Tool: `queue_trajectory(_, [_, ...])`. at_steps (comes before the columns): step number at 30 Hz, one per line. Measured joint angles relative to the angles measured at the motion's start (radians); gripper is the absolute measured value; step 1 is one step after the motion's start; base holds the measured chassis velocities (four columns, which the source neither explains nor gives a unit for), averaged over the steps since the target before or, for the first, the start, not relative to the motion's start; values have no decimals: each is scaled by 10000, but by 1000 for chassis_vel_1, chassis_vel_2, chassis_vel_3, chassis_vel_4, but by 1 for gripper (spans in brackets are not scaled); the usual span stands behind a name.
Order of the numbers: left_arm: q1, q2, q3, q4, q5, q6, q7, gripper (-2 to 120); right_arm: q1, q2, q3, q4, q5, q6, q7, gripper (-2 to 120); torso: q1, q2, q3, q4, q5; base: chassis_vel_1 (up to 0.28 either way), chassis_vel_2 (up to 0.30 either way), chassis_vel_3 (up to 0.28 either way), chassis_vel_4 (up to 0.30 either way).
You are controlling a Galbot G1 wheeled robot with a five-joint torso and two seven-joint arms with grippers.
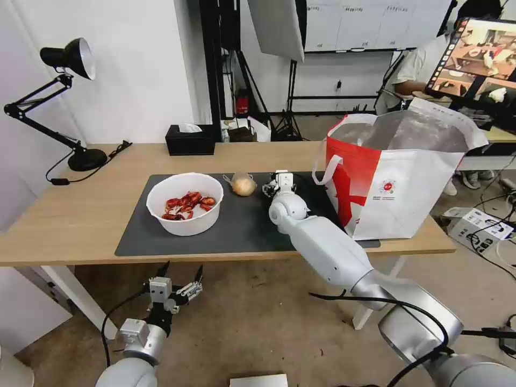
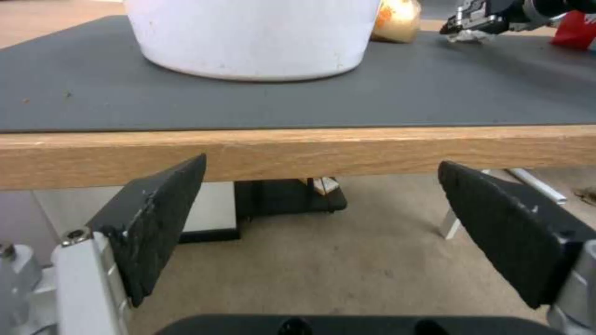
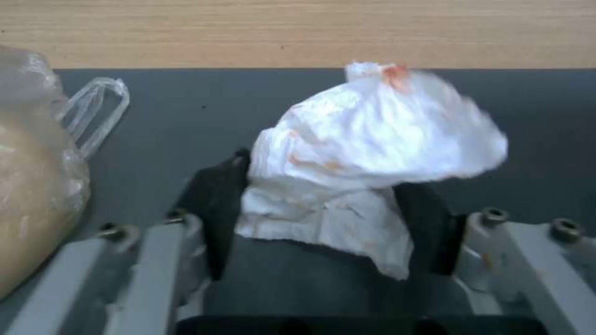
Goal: Pick up the trash from the table and place it into the takeout bag.
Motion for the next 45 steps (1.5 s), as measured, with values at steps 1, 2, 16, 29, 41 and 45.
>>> queue_trajectory(1, [0, 0, 0, 0, 0, 0, 0, 100, 0, 0, 0, 0, 0, 0, 0, 57, 0, 0, 0, 0, 0, 0, 0, 0, 0])
queue_trajectory(2, [-1, 0, 13, -6, -1, 5, 0, 100, -3, -16, 0, 19, 0, 6, 0, 53, 0, -1, 0, 0, 0, 0, 0, 0, 0])
queue_trajectory(16, [10, 12, 80, -38, -17, 32, 176, 100, -147, -227, -111, 322, -339, 402, -111, 6, 0, 0, 0, 0, 0, 0, 0, 0, 0])
queue_trajectory(29, [79, 28, -3, -77, -65, 37, 181, 100, -740, -1248, -116, 2698, -1340, 1377, -93, 0, 0, -1, 0, -1, 1, 0, 0, 0, 0])
queue_trajectory(41, [201, -18, -23, -136, -42, 38, 171, 100, -1404, -2618, 327, 6238, -1314, 1641, 254, 0, -1, 0, 0, -1, 1, 0, 0, 0, 0])
queue_trajectory(45, [359, -27, -114, -178, -25, 38, 171, 100, -1458, -3020, 812, 7270, -1305, 1492, 545, 0, -2, 0, -1, 0, 1, 0, 0, 0, 0])
